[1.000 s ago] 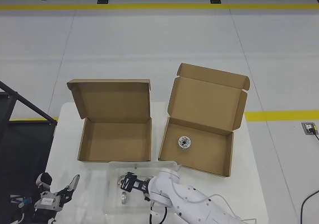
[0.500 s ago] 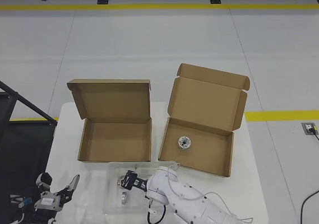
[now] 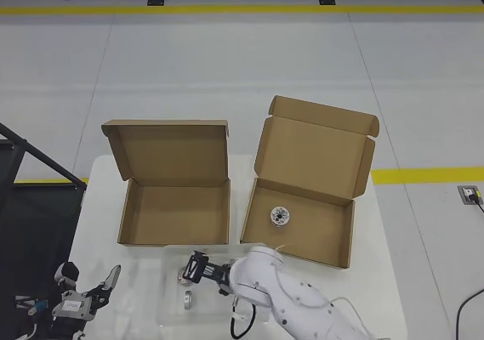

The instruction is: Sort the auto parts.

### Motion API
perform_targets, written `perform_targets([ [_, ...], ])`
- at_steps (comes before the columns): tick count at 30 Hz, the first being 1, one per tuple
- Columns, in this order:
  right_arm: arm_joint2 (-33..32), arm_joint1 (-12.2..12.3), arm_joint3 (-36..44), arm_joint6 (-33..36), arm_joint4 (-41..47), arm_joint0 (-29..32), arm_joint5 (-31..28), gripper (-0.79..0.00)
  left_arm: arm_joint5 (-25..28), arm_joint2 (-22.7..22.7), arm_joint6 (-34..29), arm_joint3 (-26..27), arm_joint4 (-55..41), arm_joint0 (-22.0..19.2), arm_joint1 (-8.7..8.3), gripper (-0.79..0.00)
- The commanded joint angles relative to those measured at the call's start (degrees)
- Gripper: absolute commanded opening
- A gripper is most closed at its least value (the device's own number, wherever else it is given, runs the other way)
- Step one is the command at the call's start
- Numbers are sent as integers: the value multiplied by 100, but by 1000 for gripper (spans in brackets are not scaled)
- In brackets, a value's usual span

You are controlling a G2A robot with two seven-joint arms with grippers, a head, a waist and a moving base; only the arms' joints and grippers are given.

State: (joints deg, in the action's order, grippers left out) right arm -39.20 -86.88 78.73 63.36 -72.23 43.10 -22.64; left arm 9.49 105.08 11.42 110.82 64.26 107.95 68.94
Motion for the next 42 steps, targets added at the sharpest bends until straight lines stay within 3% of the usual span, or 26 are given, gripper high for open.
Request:
perform_targets([
  [1, -369, 162, 645, -68, -125, 295, -263, -785, 0, 0, 0, 0, 0, 0, 0, 0],
  [6, -1327, 511, 1914, -880, -534, 1097, -907, -785, 0, 0, 0, 0, 0, 0, 0, 0],
  [14, -2747, 867, 2650, -3361, -630, 1914, -2236, -785, 0, 0, 0, 0, 0, 0, 0, 0],
  [17, -3090, 936, 2697, -4096, -933, 2137, -2123, -785, 0, 0, 0, 0, 0, 0, 0, 0],
  [30, -3166, 955, 2630, -4340, -860, 2188, -2067, -785, 0, 0, 0, 0, 0, 0, 0, 0],
  [34, -3718, 1028, 2479, -5298, -141, 2253, -2491, -785, 0, 0, 0, 0, 0, 0, 0, 0],
  [38, -4387, 1136, 2180, -6389, 558, 2338, -3444, -785, 0, 0, 0, 0, 0, 0, 0, 0],
  [42, -4534, 1276, 1959, -7112, 1126, 2289, -3536, -785, 0, 0, 0, 0, 0, 0, 0, 0],
])
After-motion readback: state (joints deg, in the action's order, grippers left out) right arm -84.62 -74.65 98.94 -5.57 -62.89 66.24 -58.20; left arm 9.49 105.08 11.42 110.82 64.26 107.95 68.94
